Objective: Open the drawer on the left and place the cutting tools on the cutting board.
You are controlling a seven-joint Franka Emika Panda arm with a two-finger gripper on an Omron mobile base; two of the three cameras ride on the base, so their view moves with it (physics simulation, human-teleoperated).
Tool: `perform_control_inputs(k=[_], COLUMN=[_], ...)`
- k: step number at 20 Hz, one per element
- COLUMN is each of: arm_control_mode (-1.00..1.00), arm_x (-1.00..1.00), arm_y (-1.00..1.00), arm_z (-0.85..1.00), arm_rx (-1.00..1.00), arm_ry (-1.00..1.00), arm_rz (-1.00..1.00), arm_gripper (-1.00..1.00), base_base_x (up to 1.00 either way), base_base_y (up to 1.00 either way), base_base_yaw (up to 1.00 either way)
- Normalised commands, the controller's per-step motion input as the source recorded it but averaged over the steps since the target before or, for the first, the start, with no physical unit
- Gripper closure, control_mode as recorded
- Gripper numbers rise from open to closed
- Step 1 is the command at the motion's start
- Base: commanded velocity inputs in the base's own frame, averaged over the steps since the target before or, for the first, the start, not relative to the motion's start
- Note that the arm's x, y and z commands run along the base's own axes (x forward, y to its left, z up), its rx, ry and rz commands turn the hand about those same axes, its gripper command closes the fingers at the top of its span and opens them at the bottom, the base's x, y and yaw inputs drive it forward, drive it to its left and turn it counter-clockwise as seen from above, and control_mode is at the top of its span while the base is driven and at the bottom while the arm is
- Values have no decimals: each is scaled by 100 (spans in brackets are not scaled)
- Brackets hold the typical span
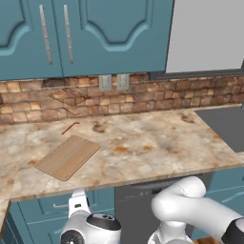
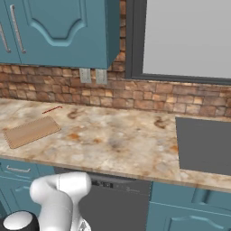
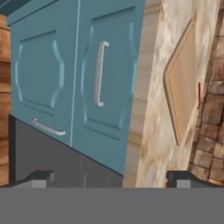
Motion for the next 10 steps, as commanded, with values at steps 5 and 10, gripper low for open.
perform_control_inputs(k=[5, 10], arm_control_mode=[-100, -100], arm_x=[0, 0], arm_y=[1, 4], arm_z=[-2, -14], arm_rx=[0, 0], arm_ry=[-3, -2], arm_rz=[0, 0], arm_gripper=[-100, -100], base_base_x=[0, 0], base_base_y=[0, 0], base_base_yaw=[0, 0])
